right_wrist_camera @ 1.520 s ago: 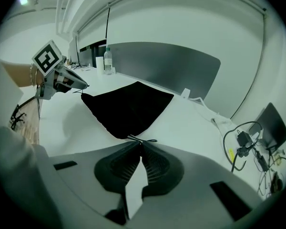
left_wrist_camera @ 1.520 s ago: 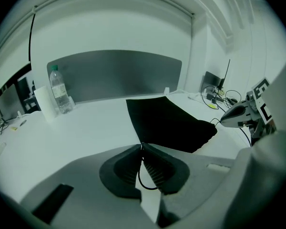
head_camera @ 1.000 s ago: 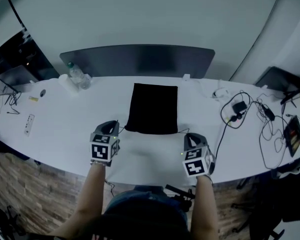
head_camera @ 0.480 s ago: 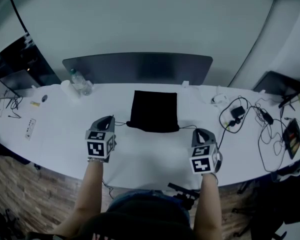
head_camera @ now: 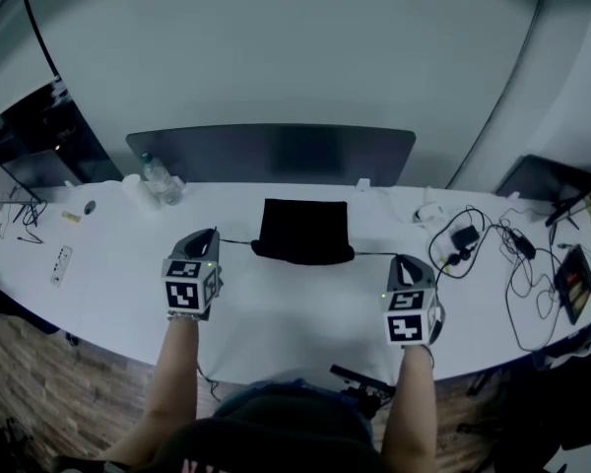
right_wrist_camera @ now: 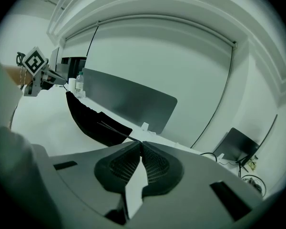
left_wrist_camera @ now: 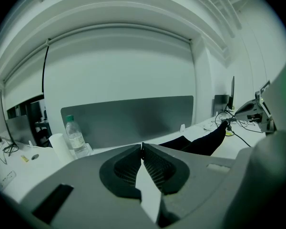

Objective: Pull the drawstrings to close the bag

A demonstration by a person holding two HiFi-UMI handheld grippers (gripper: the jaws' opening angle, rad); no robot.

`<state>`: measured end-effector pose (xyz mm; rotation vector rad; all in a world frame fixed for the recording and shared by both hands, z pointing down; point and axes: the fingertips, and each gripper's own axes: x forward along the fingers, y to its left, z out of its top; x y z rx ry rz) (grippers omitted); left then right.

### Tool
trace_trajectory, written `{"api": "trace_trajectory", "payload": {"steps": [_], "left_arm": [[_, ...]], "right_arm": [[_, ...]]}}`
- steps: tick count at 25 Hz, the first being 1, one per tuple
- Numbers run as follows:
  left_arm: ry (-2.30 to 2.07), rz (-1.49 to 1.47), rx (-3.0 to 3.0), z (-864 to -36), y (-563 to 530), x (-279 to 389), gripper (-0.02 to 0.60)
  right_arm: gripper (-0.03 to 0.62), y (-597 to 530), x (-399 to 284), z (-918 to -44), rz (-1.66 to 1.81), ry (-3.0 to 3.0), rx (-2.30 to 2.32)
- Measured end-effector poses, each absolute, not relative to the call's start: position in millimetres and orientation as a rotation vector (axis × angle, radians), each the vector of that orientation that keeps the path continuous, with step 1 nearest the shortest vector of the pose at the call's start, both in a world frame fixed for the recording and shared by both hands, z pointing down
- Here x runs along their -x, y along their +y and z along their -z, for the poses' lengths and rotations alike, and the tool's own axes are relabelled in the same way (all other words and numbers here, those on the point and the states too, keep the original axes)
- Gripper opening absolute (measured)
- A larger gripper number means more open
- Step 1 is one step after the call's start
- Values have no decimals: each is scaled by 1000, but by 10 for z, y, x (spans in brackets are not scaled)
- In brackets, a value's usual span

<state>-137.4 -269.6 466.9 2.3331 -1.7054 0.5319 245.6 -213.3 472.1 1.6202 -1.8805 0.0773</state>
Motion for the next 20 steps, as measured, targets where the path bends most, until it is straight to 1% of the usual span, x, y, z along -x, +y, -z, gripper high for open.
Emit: {"api": "trace_trajectory", "payload": {"steps": [20], "left_arm": [[-1830,-466,-2307,-4449,-2798,1638,15]], "right_arm": [[6,-2205,-2774,-4424,-51,-1853,-1754]]}}
